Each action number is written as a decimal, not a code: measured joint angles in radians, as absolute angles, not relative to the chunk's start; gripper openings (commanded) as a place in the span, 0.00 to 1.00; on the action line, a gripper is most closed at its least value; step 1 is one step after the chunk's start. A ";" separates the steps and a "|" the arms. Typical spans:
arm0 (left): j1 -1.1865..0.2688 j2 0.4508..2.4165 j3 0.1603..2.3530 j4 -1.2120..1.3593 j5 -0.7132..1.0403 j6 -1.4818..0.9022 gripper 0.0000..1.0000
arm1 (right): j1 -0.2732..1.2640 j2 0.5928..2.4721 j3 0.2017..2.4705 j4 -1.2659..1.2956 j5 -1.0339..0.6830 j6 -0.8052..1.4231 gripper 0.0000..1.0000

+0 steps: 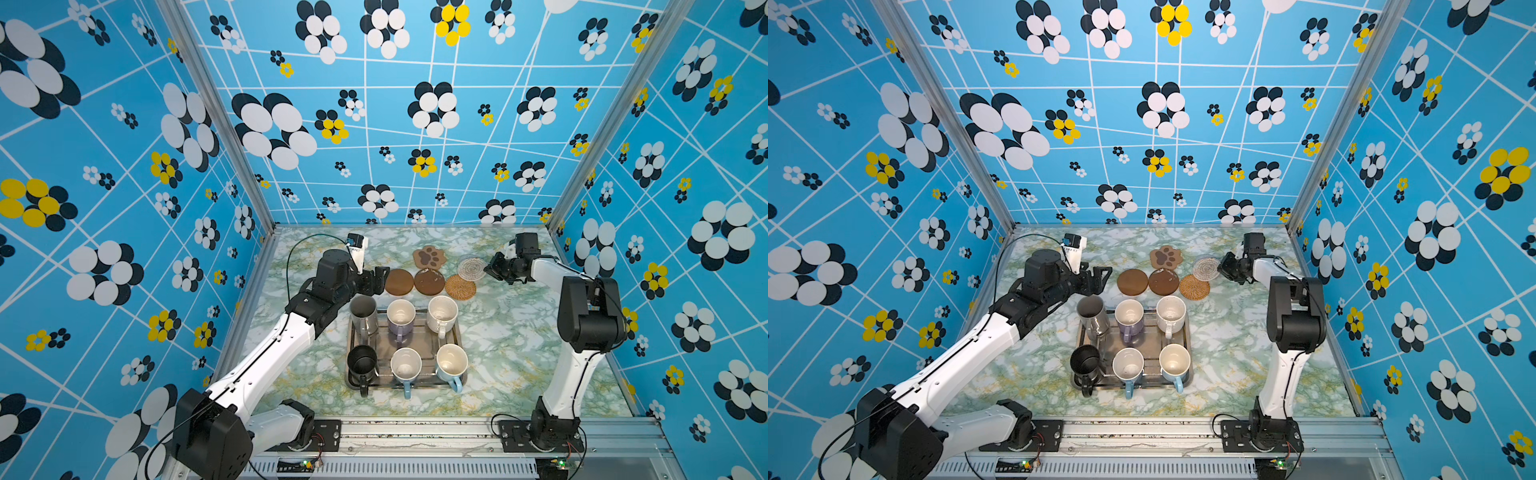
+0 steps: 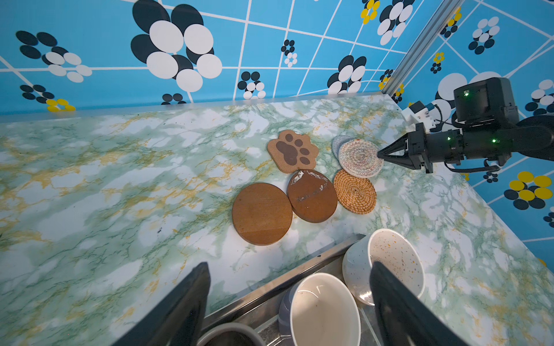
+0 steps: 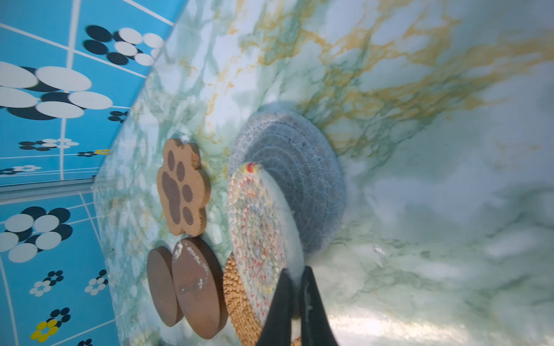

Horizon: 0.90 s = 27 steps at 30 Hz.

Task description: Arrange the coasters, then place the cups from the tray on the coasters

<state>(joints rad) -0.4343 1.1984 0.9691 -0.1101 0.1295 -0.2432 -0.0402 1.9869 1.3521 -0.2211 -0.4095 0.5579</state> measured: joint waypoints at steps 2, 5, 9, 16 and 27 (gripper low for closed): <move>-0.435 1.198 0.969 -0.110 0.129 -0.243 0.85 | -0.047 1.956 1.351 -0.220 -0.417 0.558 0.00; -0.435 1.198 0.969 -0.110 0.126 -0.243 0.85 | -0.062 1.908 1.343 -0.215 -0.427 0.558 0.00; -0.435 1.198 0.969 -0.110 0.126 -0.244 0.85 | -0.101 1.850 1.313 -0.209 -0.430 0.558 0.00; -0.437 1.198 0.969 -0.109 0.126 -0.244 0.85 | -0.214 1.793 1.235 -0.218 -0.422 0.549 0.00; -0.441 1.198 0.969 -0.109 0.126 -0.244 0.85 | -0.273 1.810 1.202 -0.259 -0.371 0.503 0.00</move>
